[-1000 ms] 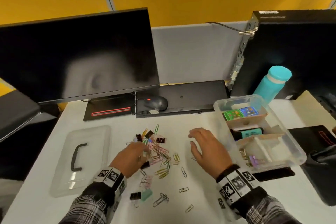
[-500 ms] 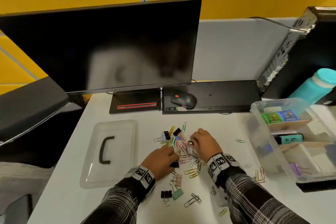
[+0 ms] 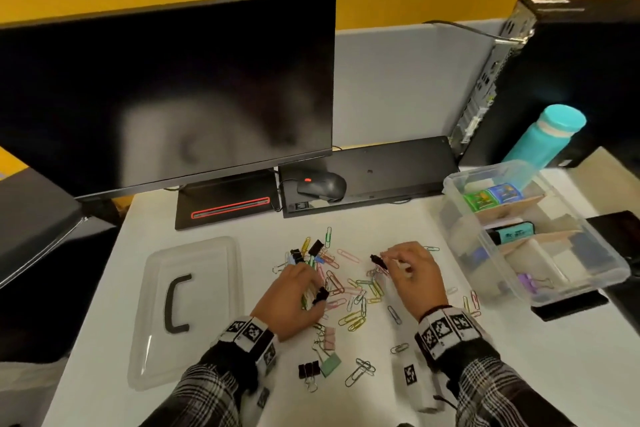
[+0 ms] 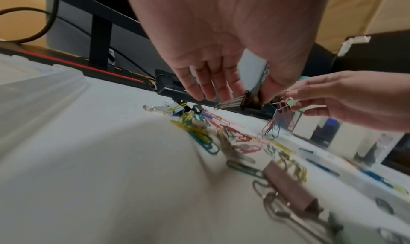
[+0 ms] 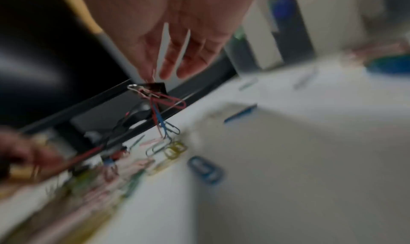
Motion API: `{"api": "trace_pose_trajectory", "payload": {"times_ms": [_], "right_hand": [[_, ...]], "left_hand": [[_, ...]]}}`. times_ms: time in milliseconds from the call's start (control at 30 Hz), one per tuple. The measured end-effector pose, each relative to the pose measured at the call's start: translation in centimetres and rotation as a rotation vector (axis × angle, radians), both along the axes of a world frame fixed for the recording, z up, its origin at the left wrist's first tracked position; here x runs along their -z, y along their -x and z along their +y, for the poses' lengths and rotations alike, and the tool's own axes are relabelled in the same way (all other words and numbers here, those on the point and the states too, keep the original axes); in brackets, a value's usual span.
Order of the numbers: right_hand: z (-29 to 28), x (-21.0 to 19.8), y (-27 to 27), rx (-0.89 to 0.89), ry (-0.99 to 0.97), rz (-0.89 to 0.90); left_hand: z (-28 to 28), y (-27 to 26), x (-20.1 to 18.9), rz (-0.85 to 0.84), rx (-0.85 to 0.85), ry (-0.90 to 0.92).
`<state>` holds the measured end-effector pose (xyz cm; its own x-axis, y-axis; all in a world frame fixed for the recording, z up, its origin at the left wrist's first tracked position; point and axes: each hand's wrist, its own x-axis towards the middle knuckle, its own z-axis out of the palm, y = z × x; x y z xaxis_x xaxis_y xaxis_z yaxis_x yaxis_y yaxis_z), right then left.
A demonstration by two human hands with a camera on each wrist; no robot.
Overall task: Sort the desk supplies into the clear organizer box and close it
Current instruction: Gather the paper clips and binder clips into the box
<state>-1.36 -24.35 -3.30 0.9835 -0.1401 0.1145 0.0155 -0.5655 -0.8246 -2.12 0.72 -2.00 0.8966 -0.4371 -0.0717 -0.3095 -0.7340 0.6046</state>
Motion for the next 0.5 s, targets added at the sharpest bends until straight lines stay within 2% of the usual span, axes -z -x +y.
{"api": "trace_pose_trajectory", "payload": {"times_ms": [67,133,333,500], "right_hand": [[-0.1,-0.4,0.4,-0.178,0.314,-0.211],[-0.4,-0.7,0.6,-0.287,0.473,-0.312],[-0.9,0.1,1.0,-0.371,0.545,-0.362],[-1.0,-0.1,1.0,-0.399,0.735,-0.508]], "left_hand": [[-0.1,-0.1,-0.3,0.037,-0.05,0.04],[-0.1,-0.2,-0.4,0.075,-0.111,0.073],[0.1,0.3,-0.1,0.074,-0.173,0.103],[0.3,1.1,0.2,0.064,-0.198,0.11]]}}
